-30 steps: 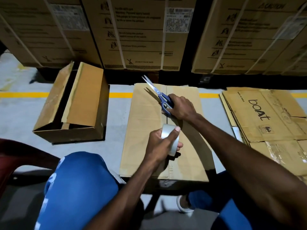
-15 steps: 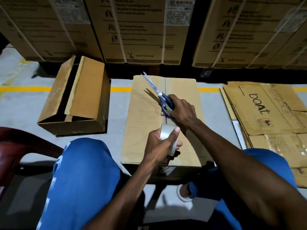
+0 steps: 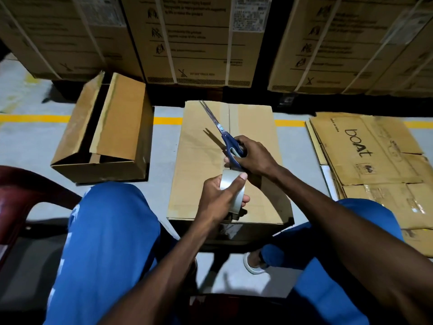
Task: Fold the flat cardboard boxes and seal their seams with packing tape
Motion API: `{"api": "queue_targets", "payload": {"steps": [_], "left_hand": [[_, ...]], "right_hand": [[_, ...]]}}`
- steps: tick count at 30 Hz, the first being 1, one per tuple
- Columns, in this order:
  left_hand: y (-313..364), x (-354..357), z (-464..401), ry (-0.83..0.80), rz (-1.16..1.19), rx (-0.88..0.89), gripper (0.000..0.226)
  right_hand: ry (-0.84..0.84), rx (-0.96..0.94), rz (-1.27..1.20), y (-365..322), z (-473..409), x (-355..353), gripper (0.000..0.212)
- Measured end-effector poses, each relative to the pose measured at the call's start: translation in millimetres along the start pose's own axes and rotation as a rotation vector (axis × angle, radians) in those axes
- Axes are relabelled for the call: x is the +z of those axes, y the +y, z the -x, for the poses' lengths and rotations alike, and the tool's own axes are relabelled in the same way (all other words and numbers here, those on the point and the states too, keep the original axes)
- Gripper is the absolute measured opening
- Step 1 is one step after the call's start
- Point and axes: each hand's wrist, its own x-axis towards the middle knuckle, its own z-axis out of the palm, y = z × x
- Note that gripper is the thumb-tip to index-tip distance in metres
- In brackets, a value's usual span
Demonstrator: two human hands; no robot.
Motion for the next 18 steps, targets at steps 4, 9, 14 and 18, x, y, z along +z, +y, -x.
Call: {"api": "queue_targets", "payload": {"steps": [4, 9, 14, 18], "left_hand": [[-2.9, 1.1, 3.4, 0.028, 0.041, 0.002, 0.032], [-6.6, 0.5, 3.9, 0.017, 0.048, 0.001, 0.027], [-7.9, 1.2, 8.0, 0.064, 0.032, 0.055, 0.018], [4.0, 0.8, 0.5, 0.096, 0.043, 0.109, 0.015]], "right_hand": [[-0.015, -0.008, 0.004, 2.1, 7.6, 3.0, 0.053], [0.182, -0.051, 0.166, 6.1, 4.7, 15.2, 0.046], [0.222, -0.052, 0.219, 4.7, -31.9, 12.3, 0.046], [0.231, -0.054, 0.217, 1.2, -48.8, 6.4, 0.049]]}}
